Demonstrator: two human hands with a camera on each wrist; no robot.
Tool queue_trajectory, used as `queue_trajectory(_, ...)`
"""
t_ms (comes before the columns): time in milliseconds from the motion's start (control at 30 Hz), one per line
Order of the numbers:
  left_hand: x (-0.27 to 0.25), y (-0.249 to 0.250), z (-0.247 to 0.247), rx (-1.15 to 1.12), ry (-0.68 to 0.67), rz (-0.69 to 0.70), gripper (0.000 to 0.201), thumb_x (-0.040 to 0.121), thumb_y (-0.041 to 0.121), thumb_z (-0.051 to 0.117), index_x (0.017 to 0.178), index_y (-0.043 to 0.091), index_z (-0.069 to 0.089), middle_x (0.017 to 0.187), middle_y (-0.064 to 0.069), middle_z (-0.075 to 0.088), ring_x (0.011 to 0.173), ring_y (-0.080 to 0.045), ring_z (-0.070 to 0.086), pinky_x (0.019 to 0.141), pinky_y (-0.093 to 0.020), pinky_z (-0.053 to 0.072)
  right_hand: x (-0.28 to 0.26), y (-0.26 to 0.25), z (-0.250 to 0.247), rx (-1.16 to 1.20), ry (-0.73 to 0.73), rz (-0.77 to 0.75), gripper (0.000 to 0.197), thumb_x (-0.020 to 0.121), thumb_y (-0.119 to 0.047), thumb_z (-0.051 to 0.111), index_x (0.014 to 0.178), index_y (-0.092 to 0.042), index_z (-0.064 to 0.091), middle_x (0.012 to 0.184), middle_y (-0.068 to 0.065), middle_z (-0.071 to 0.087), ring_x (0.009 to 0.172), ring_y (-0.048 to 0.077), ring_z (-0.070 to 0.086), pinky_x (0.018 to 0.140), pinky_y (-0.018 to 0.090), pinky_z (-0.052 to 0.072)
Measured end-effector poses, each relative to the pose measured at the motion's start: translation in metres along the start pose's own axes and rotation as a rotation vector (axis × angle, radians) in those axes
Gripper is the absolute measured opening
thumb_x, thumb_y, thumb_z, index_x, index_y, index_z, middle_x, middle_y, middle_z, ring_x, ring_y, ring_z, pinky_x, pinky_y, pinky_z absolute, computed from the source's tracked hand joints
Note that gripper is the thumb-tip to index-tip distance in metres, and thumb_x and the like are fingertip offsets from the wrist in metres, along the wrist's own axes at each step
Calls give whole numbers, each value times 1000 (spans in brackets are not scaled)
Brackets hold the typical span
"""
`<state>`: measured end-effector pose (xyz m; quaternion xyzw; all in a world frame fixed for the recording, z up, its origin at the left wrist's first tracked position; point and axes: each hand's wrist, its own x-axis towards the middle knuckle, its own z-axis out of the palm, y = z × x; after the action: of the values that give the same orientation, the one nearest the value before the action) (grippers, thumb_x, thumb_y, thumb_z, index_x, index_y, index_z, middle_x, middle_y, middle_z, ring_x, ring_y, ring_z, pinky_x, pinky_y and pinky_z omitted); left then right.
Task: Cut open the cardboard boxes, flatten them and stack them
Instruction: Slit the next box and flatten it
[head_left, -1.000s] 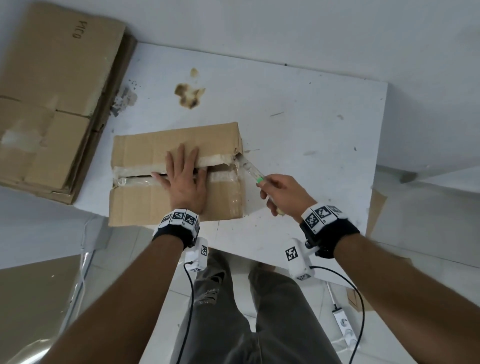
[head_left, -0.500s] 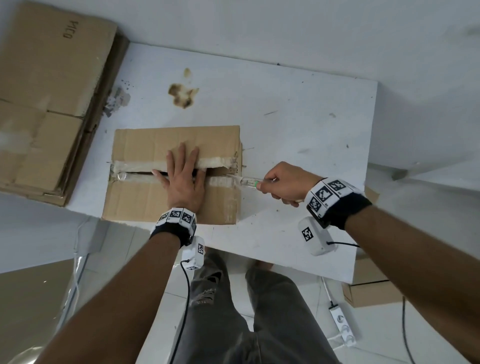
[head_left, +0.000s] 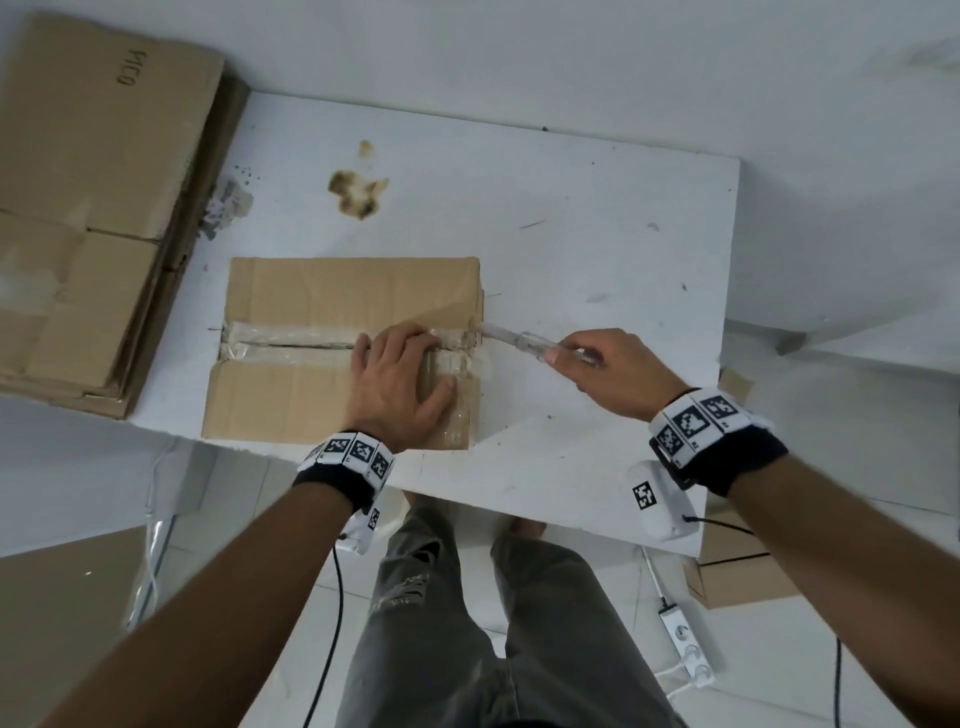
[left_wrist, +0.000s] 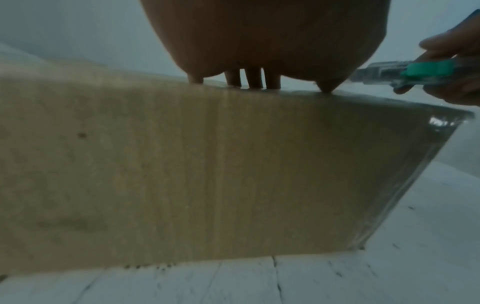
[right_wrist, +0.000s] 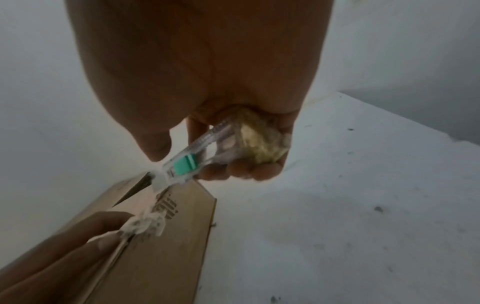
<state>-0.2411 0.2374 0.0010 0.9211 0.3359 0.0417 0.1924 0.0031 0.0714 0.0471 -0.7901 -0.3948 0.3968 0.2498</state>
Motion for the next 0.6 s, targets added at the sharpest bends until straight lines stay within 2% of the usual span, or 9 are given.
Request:
queue_trajectory(67,1,-1,7,25,-17,-19,56,94,63,43,122,18,63,133,1,54,128,-22,49,120,-59,23,-4,2,7,-13,24,-20,32,94,-58,57,90,-29,71,72,-1,64,61,11,55,61,31,46)
queue_trajectory(133,6,-4,7,36,4,-9,56,97,64,39,110,17,65,127,-1,56,123,-23,51,118,-57,26,-6,8,9,-85,86,-50,25,91,-56,60,96,-33,70,77,-9,66,73,10,60,71,35,52)
queue_trajectory(233,8,-4,1,-6,91,14,51,97,60,40,101,14,61,118,-3,61,116,-25,55,116,-56,25,-9,16,9,-211,186,-118,24,86,-57,64,99,-37,69,81,-12,65,82,14,57,84,42,47)
queue_trajectory(300,5,-4,-6,-15,115,42,50,93,60,43,102,13,59,118,-3,63,120,-26,54,116,-58,23,-9,14,9,-227,214,-155,22,85,-54,68,100,-38,69,82,-12,65,85,15,54,85,41,43)
queue_trajectory(400,2,-6,-18,-35,79,78,56,80,57,48,110,11,59,124,-4,62,130,-28,49,118,-58,19,-9,6,10,-290,209,-255,22,82,-51,72,99,-38,71,81,-13,62,84,16,50,85,39,37)
queue_trajectory(500,3,-4,-28,-64,69,83,62,75,55,49,116,10,58,126,-4,61,132,-28,47,119,-56,18,-6,-7,11,-389,187,-346,22,80,-49,72,97,-37,72,77,-13,58,81,16,45,84,40,37)
queue_trajectory(600,4,0,-37,-49,73,78,61,74,55,53,116,11,58,130,-2,60,133,-27,46,118,-57,20,-2,-16,12,-398,192,-328,22,83,-51,67,99,-36,69,79,-12,61,81,17,49,83,39,38)
